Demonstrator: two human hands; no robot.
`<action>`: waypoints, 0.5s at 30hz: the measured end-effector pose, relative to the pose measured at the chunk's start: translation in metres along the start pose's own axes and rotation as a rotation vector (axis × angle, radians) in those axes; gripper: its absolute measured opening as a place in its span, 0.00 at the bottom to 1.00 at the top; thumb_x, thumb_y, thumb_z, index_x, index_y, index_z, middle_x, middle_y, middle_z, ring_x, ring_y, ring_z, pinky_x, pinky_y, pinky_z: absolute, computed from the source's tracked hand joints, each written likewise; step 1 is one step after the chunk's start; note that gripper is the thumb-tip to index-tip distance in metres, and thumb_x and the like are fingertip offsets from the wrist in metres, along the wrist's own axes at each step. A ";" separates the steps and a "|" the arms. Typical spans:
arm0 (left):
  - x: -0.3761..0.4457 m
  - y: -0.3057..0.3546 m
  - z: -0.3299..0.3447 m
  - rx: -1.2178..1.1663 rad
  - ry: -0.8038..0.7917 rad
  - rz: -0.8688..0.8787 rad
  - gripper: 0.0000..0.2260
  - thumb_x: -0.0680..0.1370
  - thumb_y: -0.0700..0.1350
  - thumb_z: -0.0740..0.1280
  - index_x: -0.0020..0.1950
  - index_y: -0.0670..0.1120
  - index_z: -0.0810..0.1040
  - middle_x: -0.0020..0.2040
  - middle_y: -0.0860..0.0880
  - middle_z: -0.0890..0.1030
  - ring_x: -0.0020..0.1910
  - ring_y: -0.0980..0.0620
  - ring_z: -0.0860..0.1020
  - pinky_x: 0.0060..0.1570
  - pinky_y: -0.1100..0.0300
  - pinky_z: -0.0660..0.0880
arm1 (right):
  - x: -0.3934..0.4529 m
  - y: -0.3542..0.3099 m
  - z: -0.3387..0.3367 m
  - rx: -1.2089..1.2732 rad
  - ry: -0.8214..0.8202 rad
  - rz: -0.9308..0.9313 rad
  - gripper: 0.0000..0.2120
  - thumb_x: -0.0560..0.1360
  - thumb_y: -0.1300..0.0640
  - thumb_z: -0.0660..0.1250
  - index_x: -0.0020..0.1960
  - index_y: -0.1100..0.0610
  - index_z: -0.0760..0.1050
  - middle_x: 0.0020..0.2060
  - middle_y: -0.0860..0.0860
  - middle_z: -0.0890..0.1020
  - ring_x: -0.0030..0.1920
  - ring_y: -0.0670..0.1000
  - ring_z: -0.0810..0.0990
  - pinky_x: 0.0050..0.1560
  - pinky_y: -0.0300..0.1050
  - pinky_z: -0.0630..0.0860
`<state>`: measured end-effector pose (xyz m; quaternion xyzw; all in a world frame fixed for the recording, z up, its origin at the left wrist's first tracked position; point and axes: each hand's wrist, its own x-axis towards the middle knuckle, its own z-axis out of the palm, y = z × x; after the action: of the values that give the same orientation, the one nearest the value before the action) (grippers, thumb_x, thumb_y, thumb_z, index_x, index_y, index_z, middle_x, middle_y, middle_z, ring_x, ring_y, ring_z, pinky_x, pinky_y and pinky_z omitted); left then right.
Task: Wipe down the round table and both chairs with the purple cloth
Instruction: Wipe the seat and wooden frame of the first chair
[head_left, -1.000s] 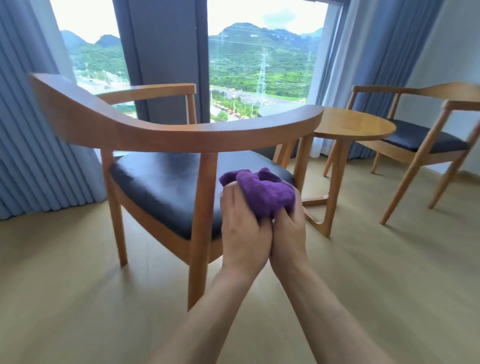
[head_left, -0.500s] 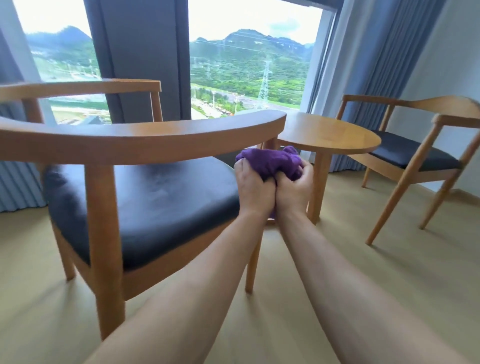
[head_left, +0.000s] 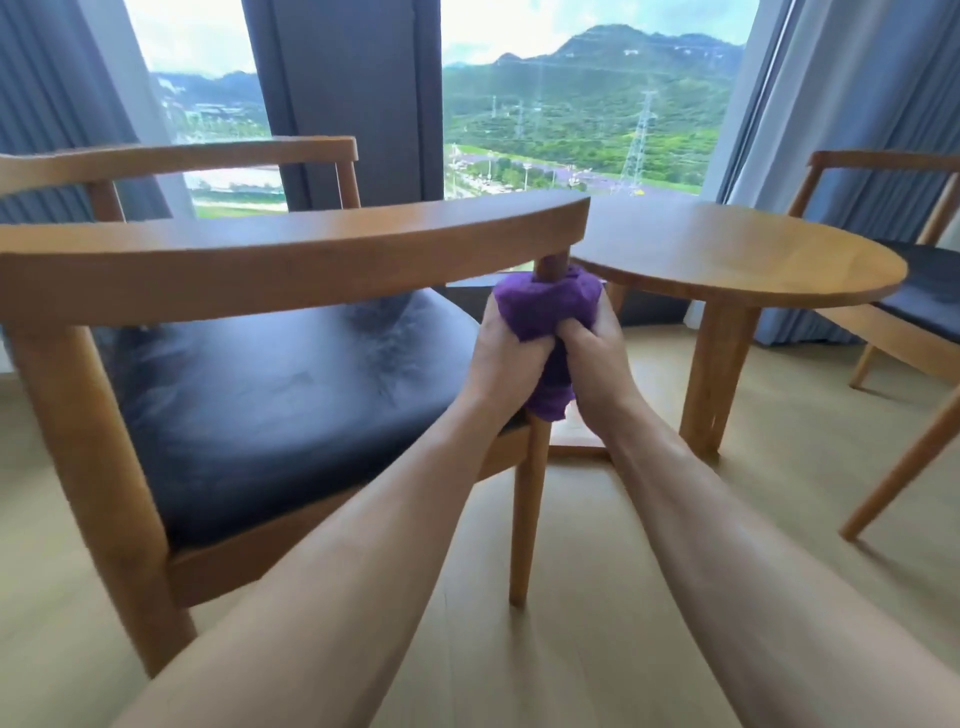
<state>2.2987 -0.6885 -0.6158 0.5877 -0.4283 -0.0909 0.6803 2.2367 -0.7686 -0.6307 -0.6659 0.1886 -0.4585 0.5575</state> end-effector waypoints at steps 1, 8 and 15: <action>-0.008 -0.008 -0.001 0.019 -0.042 -0.016 0.09 0.70 0.46 0.67 0.46 0.59 0.74 0.36 0.70 0.80 0.39 0.74 0.78 0.35 0.80 0.70 | -0.008 0.012 -0.002 -0.003 -0.023 0.035 0.22 0.74 0.57 0.64 0.67 0.52 0.72 0.57 0.52 0.82 0.57 0.51 0.82 0.60 0.53 0.80; 0.000 -0.017 -0.007 0.211 -0.151 -0.099 0.20 0.69 0.29 0.66 0.55 0.50 0.77 0.47 0.52 0.82 0.46 0.56 0.80 0.43 0.67 0.76 | -0.013 0.012 -0.007 -0.002 -0.053 0.108 0.23 0.69 0.59 0.66 0.64 0.56 0.73 0.54 0.55 0.82 0.54 0.53 0.83 0.53 0.48 0.81; 0.018 0.021 -0.007 0.103 -0.015 -0.021 0.15 0.70 0.30 0.66 0.54 0.42 0.80 0.43 0.49 0.82 0.39 0.63 0.79 0.40 0.65 0.76 | 0.017 -0.030 0.004 -0.002 0.043 -0.052 0.23 0.63 0.62 0.63 0.58 0.54 0.74 0.50 0.53 0.82 0.49 0.47 0.82 0.48 0.42 0.80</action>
<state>2.3069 -0.6891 -0.5885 0.6258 -0.4314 -0.0803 0.6448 2.2407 -0.7705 -0.5960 -0.6610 0.1836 -0.4871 0.5405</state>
